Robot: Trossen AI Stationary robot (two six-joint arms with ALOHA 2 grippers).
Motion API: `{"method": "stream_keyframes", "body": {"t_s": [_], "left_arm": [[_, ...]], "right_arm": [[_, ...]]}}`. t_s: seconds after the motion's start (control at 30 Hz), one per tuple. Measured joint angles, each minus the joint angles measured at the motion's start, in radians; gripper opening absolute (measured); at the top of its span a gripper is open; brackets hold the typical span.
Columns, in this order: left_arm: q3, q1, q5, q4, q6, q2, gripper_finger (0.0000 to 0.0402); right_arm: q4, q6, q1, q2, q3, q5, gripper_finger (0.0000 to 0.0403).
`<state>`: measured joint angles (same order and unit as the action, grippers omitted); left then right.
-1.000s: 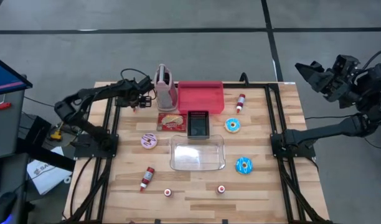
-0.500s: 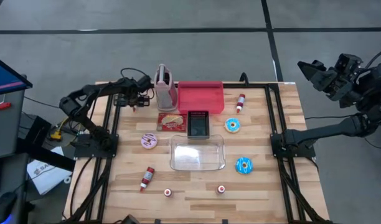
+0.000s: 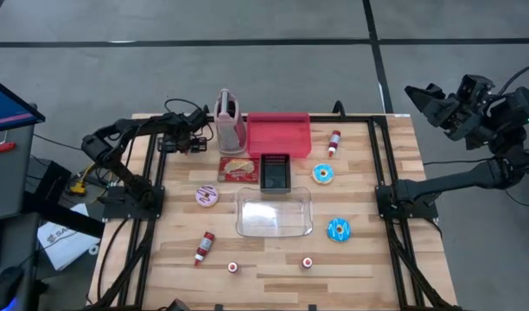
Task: Pick & Place Food Item
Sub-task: Put the top left red food coloring bottle into the transparent bin
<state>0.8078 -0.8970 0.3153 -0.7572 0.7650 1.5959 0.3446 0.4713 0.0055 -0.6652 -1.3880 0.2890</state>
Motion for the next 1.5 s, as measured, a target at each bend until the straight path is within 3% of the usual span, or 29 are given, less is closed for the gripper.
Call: {"method": "stream_keyframes", "body": {"t_s": [0.43,0.7,0.93,1.07,1.23,1.5], "left_arm": [[0.0,0.0,0.015,0.033,0.032,0.0,0.0193],[0.0,0.0,0.015,0.041,0.036,0.0,0.0106],[-0.012,0.006,-0.01,0.013,0.02,-0.044,0.0103],[-0.028,0.006,-0.02,-0.054,0.026,-0.182,0.0103],[-0.029,0.022,-0.05,-0.211,0.06,-0.447,0.0103],[-0.029,0.116,-0.312,-0.279,0.073,-0.871,0.0103]], "right_arm": [[-0.026,0.0,0.001,-0.017,0.0,0.0,0.0159],[-0.027,0.0,0.001,-0.028,0.0,0.0,0.0159],[-0.027,0.001,0.002,-0.032,0.0,-0.007,0.0159],[-0.046,0.001,0.002,-0.043,0.0,-0.034,0.0159],[-0.048,0.009,0.002,-0.059,0.0,-0.056,0.0159],[-0.107,0.001,0.035,-0.078,0.0,-0.082,0.0159]]}}
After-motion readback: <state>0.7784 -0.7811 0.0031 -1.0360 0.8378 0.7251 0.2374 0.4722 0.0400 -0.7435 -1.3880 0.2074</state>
